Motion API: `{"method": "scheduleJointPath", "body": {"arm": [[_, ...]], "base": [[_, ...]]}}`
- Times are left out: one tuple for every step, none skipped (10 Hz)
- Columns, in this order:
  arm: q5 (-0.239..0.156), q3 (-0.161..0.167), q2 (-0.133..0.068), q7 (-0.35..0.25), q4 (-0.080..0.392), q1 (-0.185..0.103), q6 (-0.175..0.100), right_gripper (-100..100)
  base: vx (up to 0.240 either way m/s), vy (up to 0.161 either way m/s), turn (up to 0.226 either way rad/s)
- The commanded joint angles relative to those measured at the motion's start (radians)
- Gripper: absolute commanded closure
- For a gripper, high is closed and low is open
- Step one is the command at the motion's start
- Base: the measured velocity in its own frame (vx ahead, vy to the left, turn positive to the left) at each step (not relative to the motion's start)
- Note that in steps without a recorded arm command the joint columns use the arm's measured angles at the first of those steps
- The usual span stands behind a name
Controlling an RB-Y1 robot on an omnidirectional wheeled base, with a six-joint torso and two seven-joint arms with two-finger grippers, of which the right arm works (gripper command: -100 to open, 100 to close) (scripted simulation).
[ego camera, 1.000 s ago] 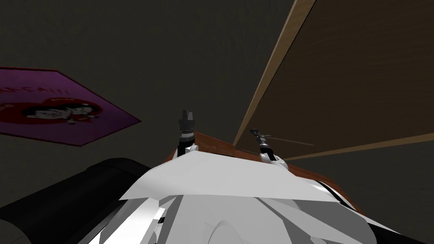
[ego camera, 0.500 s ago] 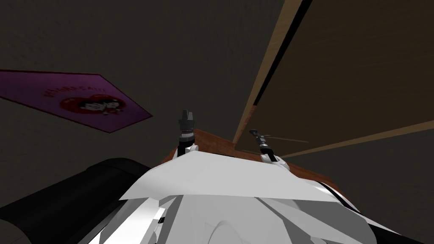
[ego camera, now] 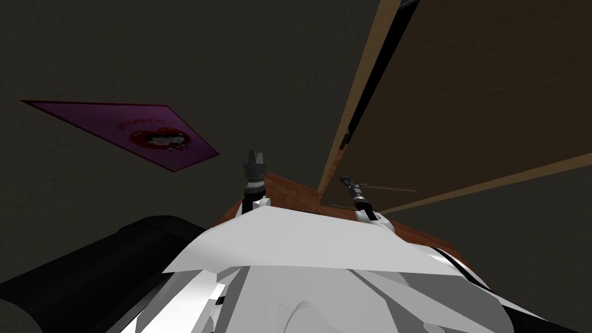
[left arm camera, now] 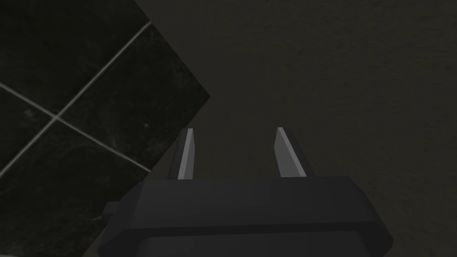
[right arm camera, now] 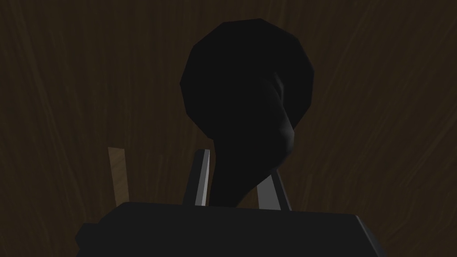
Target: Pull the door open
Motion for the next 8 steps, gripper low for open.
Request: {"method": "scheduleJointPath", "body": {"arm": [[0.007,0.006,0.004,-0.001,-0.031,0.01,0.01,100],[0.011,0.009,0.005,-0.003,-0.041,0.012,0.012,100],[0.015,0.013,0.006,-0.005,-0.05,0.015,0.015,100],[0.019,0.016,0.007,-0.006,-0.058,0.018,0.017,100],[0.019,0.016,0.007,-0.006,-0.058,0.018,0.017,100],[0.025,0.021,0.009,-0.009,-0.071,0.021,0.02,100],[0.026,0.022,0.009,-0.01,-0.074,0.023,0.021,100],[0.024,0.021,0.009,-0.011,-0.071,0.021,0.024,100]], "base": [[-0.104,-0.059,0.119],[-0.198,-0.119,0.224],[-0.217,-0.126,0.153],[-0.208,-0.131,0.126],[-0.156,-0.094,0.066],[-0.209,-0.115,0.109],[-0.215,-0.135,0.126],[-0.086,-0.053,0.043]]}}
